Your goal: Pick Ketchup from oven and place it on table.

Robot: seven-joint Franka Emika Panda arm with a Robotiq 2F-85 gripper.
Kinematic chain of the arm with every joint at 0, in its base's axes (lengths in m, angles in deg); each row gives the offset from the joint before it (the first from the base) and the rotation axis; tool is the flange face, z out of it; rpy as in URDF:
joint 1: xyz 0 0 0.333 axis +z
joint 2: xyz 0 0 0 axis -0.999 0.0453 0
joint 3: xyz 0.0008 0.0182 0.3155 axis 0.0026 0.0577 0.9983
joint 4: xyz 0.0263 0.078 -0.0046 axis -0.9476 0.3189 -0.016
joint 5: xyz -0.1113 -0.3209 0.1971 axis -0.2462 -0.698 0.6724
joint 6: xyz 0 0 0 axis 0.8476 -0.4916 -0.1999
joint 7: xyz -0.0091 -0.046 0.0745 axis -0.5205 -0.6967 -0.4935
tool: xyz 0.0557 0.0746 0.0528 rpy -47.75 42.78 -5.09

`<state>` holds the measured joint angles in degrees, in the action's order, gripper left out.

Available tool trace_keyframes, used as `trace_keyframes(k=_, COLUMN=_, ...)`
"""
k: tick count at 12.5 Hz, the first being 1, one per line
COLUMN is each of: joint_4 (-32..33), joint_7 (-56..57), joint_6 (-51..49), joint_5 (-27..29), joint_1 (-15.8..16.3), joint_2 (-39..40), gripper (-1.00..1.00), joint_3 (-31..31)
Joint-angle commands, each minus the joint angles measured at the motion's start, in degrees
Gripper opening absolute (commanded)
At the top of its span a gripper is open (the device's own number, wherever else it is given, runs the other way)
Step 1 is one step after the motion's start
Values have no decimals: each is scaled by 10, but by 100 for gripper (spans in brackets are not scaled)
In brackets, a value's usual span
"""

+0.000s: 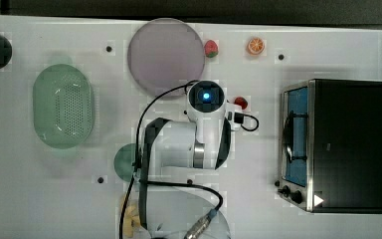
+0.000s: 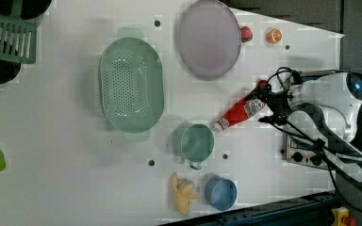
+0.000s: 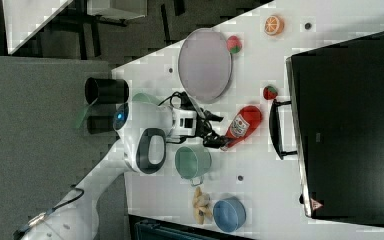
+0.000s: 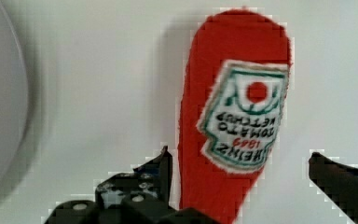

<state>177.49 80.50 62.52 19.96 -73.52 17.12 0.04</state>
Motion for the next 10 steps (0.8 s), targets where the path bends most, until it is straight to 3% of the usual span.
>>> trace_keyframes(k=1, joint_4=-36, joint_7=-12, joint_6=-51, joint_5=11, joint_1=5, joint_2=-108, gripper=100, joint_3=1)
trace_keyframes(k=7, joint_4=-182, joint_7=-12, joint_6=-290, joint_5=2, joint_1=5, joint_2=-248, gripper=100, joint_3=4)
trace_keyframes(k=10, joint_4=-260, joint_7=-12, joint_6=-392, joint_5=-57, joint_1=6, joint_2=-266, gripper=100, joint_3=13)
